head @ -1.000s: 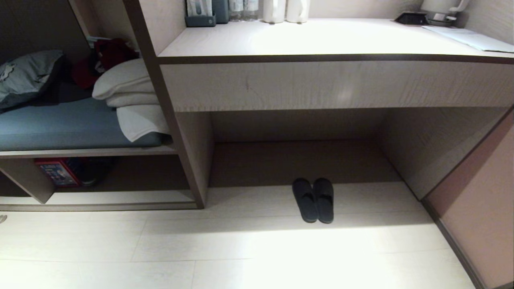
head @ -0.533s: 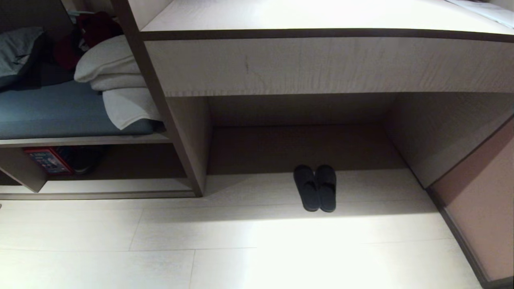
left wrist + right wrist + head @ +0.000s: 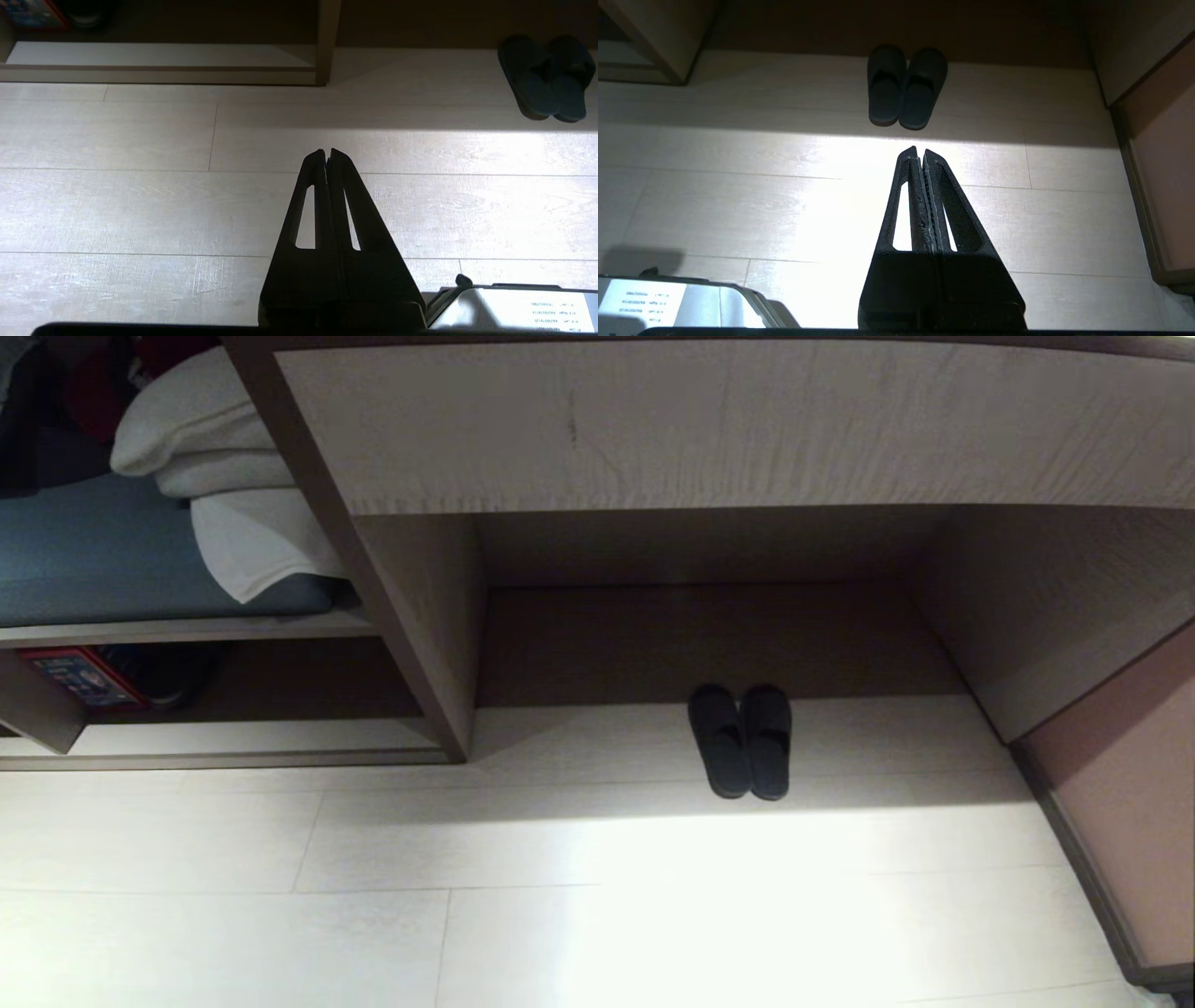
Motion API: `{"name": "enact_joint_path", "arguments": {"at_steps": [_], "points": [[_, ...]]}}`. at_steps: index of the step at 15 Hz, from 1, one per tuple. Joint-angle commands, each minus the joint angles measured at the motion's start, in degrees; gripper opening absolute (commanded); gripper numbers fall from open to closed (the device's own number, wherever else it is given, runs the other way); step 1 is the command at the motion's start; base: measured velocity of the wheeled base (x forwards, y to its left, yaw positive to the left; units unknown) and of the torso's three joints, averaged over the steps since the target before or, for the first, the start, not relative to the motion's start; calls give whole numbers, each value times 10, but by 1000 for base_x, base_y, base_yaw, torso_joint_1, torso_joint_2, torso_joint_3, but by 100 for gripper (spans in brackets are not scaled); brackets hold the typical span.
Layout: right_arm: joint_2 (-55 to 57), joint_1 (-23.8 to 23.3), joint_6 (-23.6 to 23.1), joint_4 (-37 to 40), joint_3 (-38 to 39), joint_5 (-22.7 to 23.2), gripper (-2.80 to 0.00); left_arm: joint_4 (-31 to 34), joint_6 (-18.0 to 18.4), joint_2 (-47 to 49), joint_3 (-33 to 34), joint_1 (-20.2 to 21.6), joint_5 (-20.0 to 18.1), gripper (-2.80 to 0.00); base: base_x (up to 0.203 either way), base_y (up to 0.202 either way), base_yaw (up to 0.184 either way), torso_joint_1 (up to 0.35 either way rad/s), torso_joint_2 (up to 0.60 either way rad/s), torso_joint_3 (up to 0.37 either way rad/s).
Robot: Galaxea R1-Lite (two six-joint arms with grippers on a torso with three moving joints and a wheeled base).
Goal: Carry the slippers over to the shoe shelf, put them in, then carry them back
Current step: Pick up the slippers on the floor
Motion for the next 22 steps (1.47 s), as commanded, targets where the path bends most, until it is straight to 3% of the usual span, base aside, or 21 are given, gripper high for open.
{"name": "enact_joint_path", "arguments": {"at_steps": [1, 22], "points": [[-1, 0, -1, 0, 0, 0, -280, 0, 0, 0, 0, 0, 0, -280, 0, 0, 0, 7, 7, -188], [-1, 0, 0, 0, 0, 0, -280, 0, 0, 0, 0, 0, 0, -280, 0, 0, 0, 3, 3, -199]]}}
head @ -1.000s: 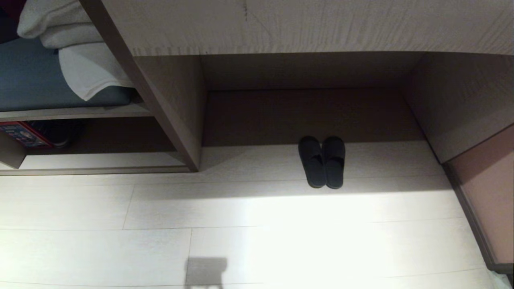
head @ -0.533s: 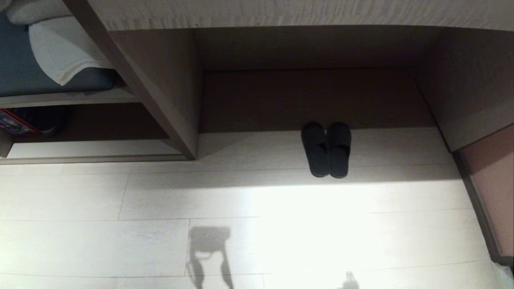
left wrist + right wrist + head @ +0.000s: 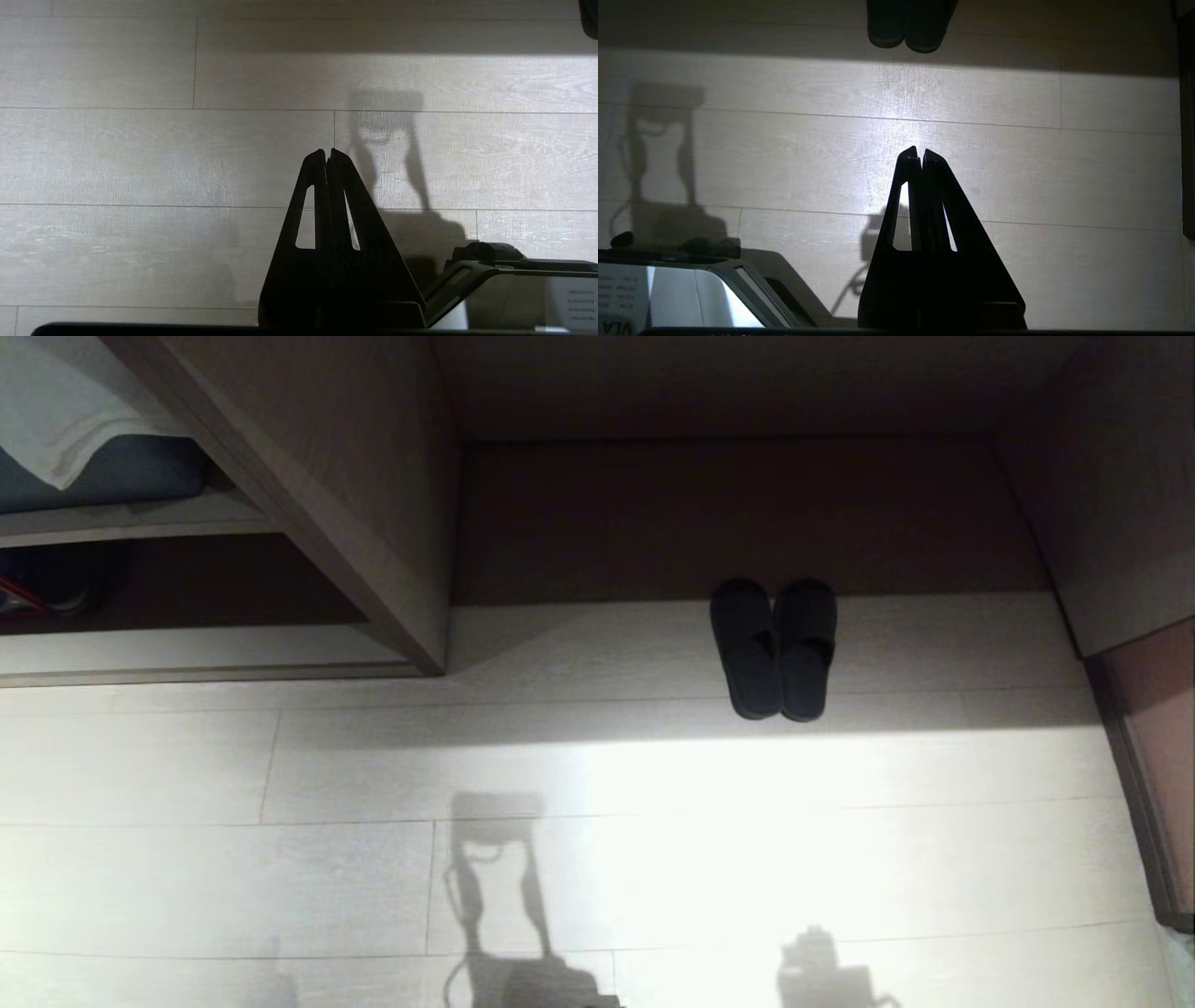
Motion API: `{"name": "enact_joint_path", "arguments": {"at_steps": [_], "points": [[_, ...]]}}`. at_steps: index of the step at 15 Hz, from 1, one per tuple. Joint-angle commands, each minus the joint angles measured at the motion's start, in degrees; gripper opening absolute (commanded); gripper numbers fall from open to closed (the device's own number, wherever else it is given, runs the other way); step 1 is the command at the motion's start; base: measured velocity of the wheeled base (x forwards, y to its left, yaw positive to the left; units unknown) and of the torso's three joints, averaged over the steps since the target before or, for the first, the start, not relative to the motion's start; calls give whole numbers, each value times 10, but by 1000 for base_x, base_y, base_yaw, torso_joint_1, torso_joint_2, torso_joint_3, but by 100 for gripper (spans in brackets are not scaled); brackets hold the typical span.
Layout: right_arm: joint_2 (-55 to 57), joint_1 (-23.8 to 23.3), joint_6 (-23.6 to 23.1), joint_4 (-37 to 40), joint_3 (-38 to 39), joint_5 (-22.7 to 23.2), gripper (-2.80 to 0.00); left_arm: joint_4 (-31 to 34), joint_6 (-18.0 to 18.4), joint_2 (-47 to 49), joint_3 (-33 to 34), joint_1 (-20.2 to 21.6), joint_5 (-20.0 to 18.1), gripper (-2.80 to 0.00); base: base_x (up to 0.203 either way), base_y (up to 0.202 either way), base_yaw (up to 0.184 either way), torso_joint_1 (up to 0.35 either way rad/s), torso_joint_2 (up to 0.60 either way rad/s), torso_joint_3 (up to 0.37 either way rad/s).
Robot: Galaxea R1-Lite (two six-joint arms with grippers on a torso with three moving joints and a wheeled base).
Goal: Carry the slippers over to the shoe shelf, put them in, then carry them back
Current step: Pick up the slippers on the floor
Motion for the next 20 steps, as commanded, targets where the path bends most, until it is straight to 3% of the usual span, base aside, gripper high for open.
{"name": "enact_joint_path", "arguments": {"at_steps": [1, 20], "points": [[-1, 0, -1, 0, 0, 0, -280, 0, 0, 0, 0, 0, 0, -280, 0, 0, 0, 2, 4, -195], [-1, 0, -1, 0, 0, 0, -280, 0, 0, 0, 1, 0, 0, -280, 0, 0, 0, 3, 2, -197]]}}
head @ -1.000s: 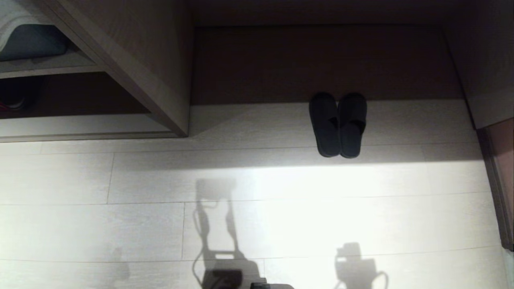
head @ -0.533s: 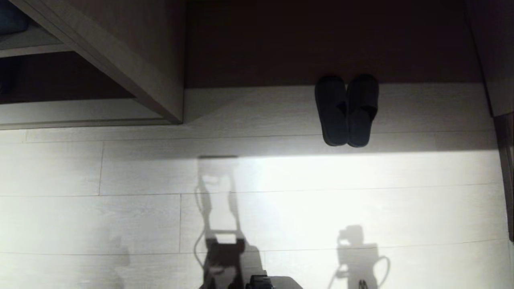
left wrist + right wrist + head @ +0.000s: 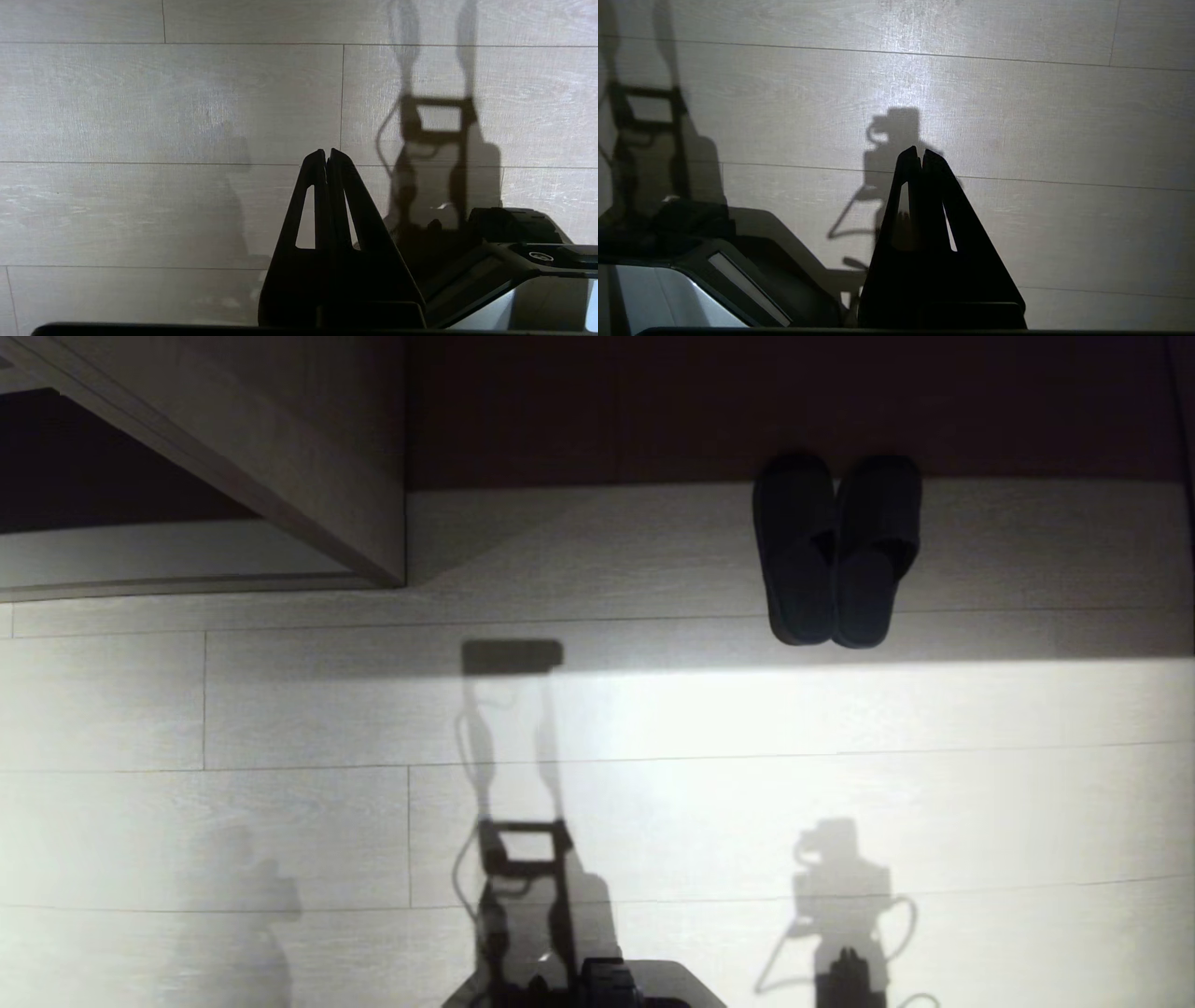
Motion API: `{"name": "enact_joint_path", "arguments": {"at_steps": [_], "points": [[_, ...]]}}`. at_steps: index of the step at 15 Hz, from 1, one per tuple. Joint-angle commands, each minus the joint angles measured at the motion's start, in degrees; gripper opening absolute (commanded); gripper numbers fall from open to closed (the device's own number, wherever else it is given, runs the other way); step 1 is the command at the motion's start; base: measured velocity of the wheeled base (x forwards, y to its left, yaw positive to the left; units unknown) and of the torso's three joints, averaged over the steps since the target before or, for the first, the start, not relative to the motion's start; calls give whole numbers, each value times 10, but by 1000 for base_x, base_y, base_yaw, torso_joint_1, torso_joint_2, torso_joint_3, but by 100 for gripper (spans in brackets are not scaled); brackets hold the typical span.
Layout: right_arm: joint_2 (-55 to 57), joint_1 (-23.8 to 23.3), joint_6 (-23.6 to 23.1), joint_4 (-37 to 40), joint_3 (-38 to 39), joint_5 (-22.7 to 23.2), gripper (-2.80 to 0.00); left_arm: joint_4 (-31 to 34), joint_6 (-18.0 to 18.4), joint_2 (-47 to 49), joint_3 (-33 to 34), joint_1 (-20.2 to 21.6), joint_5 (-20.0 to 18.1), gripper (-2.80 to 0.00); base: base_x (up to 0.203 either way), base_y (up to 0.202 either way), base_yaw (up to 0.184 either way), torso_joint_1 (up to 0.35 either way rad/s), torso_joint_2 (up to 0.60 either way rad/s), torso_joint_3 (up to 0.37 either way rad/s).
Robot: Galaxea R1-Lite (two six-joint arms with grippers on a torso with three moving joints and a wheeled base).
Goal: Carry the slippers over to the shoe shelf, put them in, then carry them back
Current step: Pick up the slippers on the floor
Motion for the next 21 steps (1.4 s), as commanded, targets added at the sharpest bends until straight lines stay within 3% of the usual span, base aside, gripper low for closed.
{"name": "enact_joint_path", "arguments": {"at_steps": [1, 16, 21], "points": [[-1, 0, 0, 0, 0, 0, -280, 0, -1, 0, -1, 0, 0, -280, 0, 0, 0, 7, -3, -187], [-1, 0, 0, 0, 0, 0, -280, -1, -2, 0, 0, 0, 0, -280, 0, 0, 0, 1, 3, -198], [-1, 0, 0, 0, 0, 0, -280, -5, -3, 0, 1, 0, 0, -280, 0, 0, 0, 0, 2, -66]]}}
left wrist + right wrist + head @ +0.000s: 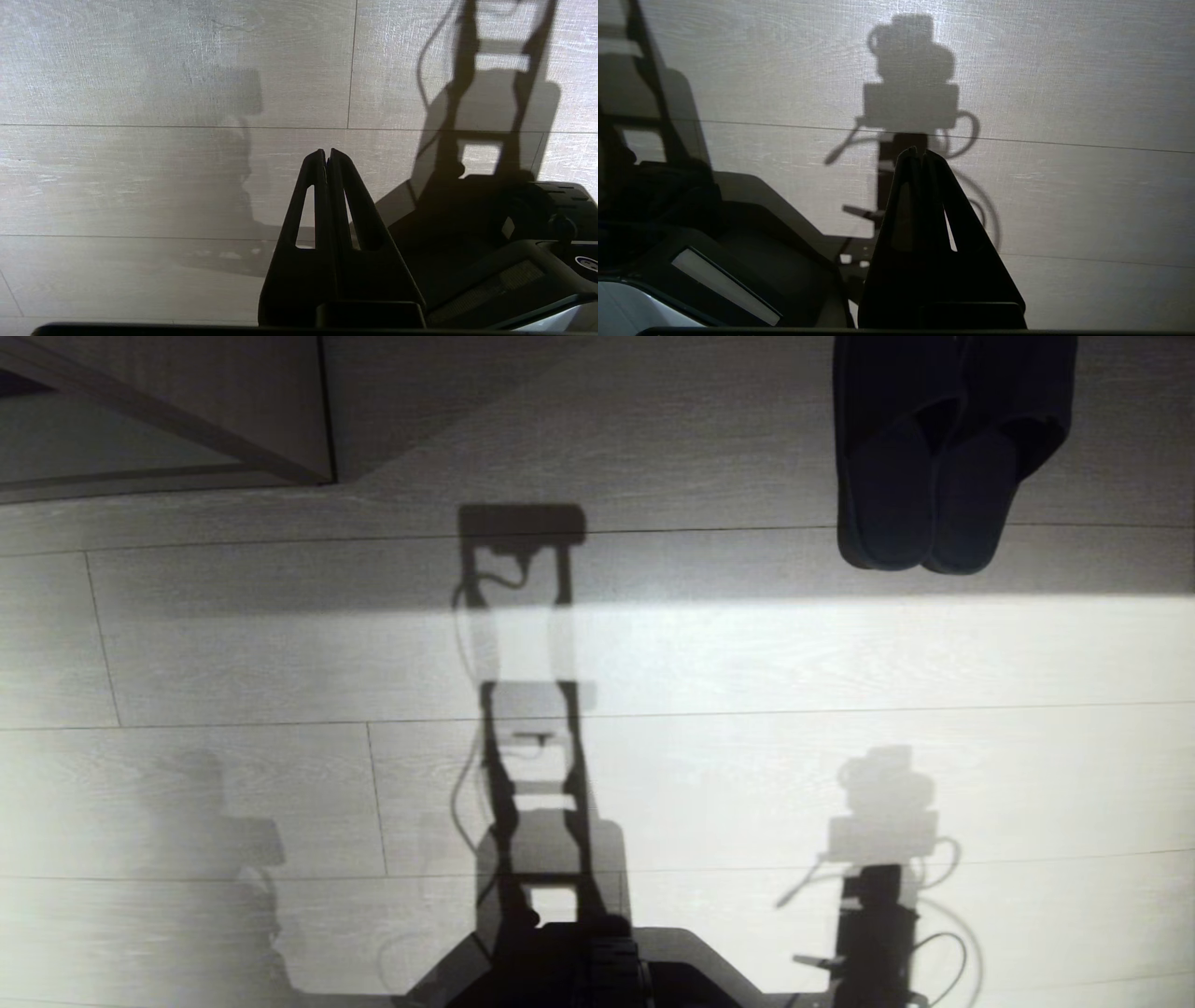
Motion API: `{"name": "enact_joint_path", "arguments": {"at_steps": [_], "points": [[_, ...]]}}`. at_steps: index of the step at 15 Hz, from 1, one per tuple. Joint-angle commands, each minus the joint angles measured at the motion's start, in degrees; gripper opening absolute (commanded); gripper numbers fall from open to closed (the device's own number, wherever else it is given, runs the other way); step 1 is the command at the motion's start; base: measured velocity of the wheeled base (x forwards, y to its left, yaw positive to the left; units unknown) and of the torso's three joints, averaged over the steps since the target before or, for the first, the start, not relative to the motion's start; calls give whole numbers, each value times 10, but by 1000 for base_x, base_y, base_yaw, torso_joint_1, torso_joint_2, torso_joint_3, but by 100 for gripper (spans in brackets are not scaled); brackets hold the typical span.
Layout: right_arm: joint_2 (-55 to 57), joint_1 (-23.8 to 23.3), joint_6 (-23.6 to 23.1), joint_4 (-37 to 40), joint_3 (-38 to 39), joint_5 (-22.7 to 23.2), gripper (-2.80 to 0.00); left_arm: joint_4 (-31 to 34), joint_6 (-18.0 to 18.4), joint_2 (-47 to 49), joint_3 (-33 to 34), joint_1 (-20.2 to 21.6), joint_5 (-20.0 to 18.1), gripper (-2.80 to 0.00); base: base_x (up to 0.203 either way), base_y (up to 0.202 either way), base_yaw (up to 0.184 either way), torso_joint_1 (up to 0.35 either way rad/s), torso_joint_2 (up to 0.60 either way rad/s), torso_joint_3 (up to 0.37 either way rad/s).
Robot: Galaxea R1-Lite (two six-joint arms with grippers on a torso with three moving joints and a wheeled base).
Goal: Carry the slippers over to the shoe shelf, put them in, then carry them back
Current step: Pick up the slippers on the floor
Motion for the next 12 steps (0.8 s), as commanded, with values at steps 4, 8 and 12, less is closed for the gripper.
{"name": "enact_joint_path", "arguments": {"at_steps": [4, 8, 12], "points": [[-1, 0, 0, 0, 0, 0, -280, -2, -1, 0, 1, 0, 0, -280, 0, 0, 0, 0, 0, 0], [0, 0, -2, 0, 0, 0, -280, -2, -1, 0, 1, 0, -1, -280, 0, 0, 0, 0, 0, 0], [0, 0, -7, 6, -51, 5, -280, -2, -1, 0, 1, 0, 0, -280, 0, 0, 0, 0, 0, 0]]}}
